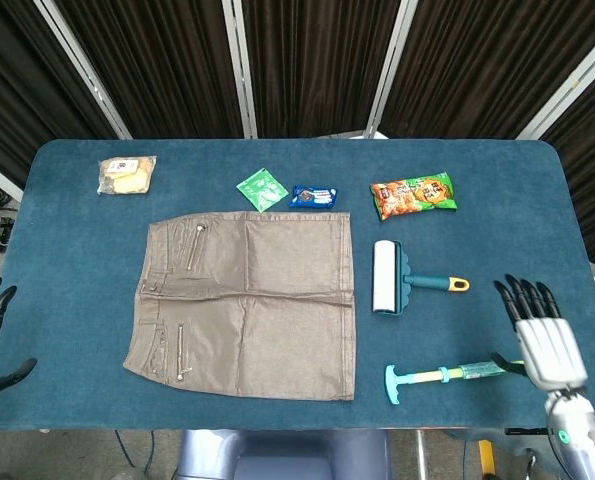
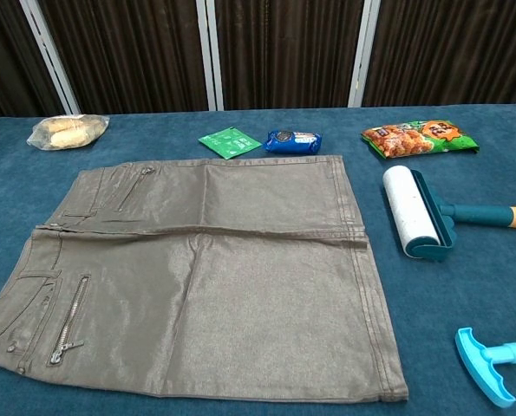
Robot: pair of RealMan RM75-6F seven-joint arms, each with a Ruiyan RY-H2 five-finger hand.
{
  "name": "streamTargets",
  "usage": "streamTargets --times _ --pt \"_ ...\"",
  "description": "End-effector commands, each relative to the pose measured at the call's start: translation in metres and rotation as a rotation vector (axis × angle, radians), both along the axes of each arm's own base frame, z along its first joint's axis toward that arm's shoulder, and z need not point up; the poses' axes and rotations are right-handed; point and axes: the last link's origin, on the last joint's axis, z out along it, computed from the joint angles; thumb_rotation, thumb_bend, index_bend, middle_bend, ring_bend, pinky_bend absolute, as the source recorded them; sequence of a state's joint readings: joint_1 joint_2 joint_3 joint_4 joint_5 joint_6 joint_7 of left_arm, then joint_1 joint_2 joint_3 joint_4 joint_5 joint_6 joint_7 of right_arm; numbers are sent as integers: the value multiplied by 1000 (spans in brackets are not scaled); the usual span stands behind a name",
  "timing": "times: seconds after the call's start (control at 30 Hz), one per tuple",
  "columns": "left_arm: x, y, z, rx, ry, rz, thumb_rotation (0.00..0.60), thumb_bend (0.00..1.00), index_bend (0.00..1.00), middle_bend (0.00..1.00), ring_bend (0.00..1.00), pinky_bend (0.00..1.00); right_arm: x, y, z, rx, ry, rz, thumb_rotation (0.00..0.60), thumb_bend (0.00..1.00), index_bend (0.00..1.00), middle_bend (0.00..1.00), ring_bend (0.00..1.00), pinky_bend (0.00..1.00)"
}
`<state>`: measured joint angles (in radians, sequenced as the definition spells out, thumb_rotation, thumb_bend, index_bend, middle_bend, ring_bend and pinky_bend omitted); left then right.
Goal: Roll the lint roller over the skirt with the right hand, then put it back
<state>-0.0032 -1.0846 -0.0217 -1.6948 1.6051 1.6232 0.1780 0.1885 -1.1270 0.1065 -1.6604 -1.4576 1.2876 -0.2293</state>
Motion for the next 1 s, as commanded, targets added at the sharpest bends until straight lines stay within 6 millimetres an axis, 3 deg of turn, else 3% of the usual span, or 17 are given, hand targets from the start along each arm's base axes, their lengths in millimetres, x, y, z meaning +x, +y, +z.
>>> streamTargets --times 0.03,0.4,0.73,1.0 --pt "0 5 -4 3 12 19 600 0 0 0 0 0 -5 -66 -31 75 68 11 600 260 0 0 0 0" --pt "-7 15 -13 2 51 77 600 0 0 0 0 0 -20 -120 -82 163 160 -26 600 300 0 0 0 0" --pt "-10 21 -18 -3 67 104 600 0 0 0 0 0 -14 -128 -112 222 149 -23 600 317 29 15 0 0" --pt "-10 23 -18 -3 63 108 600 0 0 0 0 0 -8 -136 -123 215 153 -20 600 352 62 47 0 0"
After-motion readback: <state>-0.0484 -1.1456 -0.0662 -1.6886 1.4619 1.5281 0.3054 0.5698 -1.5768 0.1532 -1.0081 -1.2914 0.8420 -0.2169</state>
